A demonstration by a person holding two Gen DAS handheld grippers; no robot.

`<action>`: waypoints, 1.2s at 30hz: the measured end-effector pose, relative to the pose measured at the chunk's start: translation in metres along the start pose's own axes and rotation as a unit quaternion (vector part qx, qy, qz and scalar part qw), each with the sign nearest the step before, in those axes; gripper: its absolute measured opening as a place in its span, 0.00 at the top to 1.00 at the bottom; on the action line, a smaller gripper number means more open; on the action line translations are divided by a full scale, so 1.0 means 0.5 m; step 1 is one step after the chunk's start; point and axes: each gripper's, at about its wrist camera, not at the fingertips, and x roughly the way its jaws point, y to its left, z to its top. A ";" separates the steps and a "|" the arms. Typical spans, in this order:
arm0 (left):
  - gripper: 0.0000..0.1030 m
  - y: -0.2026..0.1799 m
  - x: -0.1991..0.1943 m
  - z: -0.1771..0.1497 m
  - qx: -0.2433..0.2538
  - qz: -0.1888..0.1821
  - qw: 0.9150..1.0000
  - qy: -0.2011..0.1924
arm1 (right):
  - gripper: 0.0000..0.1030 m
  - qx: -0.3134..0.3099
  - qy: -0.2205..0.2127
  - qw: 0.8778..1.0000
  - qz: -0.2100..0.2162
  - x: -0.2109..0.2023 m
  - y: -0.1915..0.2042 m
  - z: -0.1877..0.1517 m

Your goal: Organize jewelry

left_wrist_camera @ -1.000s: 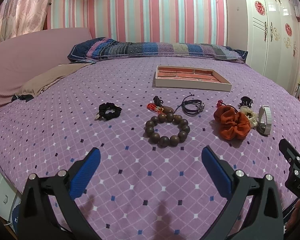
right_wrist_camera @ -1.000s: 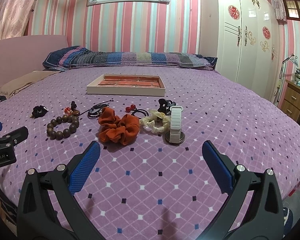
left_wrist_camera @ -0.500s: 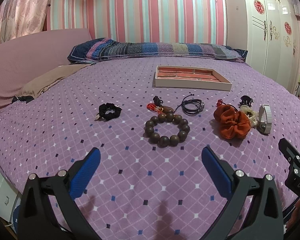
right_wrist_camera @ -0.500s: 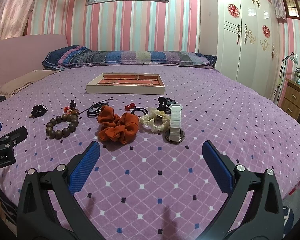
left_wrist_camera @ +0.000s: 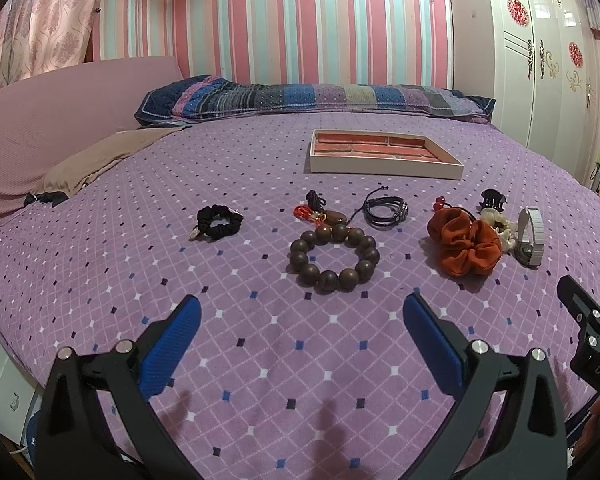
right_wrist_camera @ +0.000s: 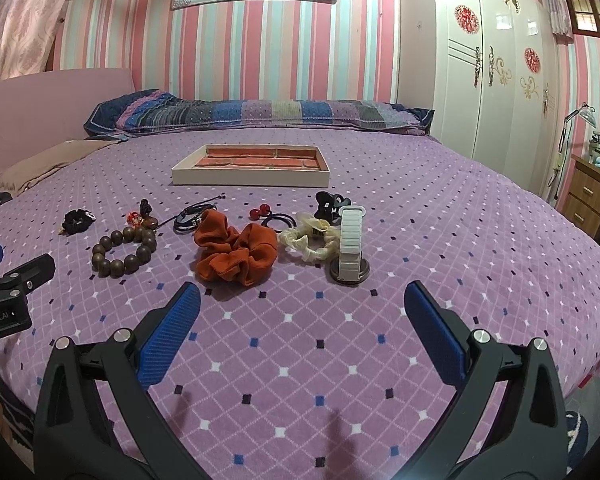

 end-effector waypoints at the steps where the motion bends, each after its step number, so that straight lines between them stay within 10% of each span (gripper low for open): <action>1: 0.04 0.000 0.000 0.000 0.000 0.000 1.000 0.000 | 0.04 0.000 0.000 1.000 0.000 0.000 0.000 0.000; 36: 0.04 0.002 0.035 0.000 -0.006 -0.013 1.000 0.027 | 0.04 -0.013 0.002 1.000 -0.025 0.034 -0.012 -0.001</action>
